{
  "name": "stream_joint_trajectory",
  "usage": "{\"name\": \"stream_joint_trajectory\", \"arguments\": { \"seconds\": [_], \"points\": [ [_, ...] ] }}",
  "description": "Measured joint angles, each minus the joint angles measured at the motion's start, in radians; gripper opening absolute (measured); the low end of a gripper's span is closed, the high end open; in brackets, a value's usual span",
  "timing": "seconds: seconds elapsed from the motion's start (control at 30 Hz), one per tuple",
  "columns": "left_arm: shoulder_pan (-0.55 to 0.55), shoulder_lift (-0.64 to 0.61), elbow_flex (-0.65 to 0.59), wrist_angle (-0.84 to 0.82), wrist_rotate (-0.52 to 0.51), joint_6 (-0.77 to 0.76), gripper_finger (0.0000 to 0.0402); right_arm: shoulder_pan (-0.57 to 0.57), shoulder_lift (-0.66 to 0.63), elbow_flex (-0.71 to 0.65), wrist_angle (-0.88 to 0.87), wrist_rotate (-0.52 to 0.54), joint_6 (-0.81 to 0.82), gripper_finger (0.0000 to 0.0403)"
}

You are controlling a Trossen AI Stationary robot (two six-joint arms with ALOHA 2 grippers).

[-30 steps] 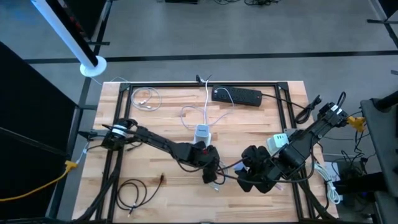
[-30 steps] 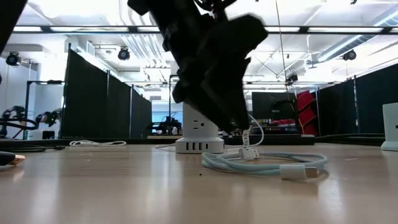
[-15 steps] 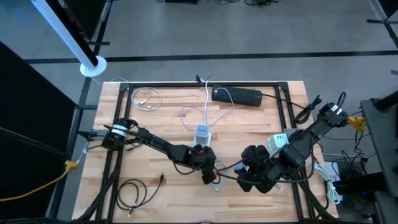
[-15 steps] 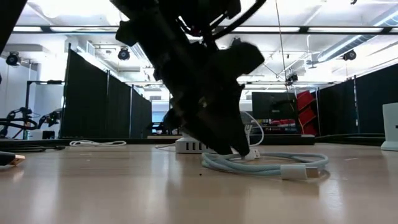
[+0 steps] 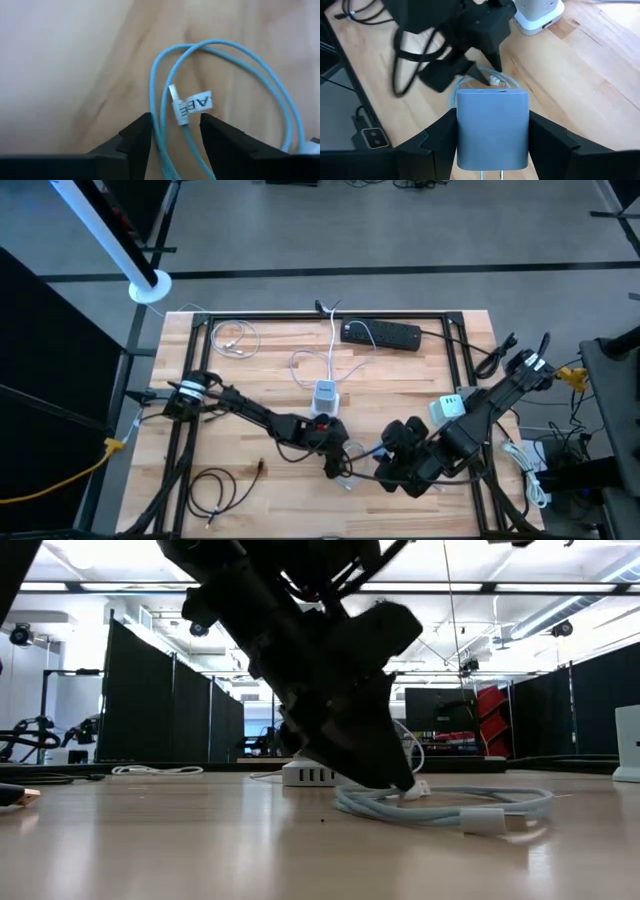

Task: Insert USB
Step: Insert the right white charger cable into the purple charger adapter

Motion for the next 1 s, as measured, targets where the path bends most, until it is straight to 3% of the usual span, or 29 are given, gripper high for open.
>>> {"name": "stream_joint_trajectory", "arguments": {
  "seconds": [0.17, 0.33, 0.43, 0.7, 1.0],
  "points": [
    [-0.012, 0.0, 0.002, -0.003, -0.002, -0.001, 0.02, -0.001, 0.024, 0.0, 0.0, -0.002, 0.006, 0.019],
    [-0.031, -0.017, 0.002, -0.001, -0.043, -0.003, 0.0206, -0.001, 0.027, 0.0, -0.001, -0.002, 0.007, 0.019],
    [-0.044, -0.018, 0.002, 0.002, -0.101, 0.007, 0.0197, -0.001, 0.027, 0.0, -0.006, -0.002, 0.007, 0.019],
    [-0.056, 0.013, 0.003, 0.115, -0.105, 0.02, 0.0161, -0.001, 0.027, 0.0, -0.007, -0.002, 0.012, 0.019],
    [-0.053, 0.06, 0.003, 0.094, -0.109, -0.019, 0.013, -0.001, 0.027, 0.0, -0.008, -0.002, 0.018, 0.019]
  ]
}}
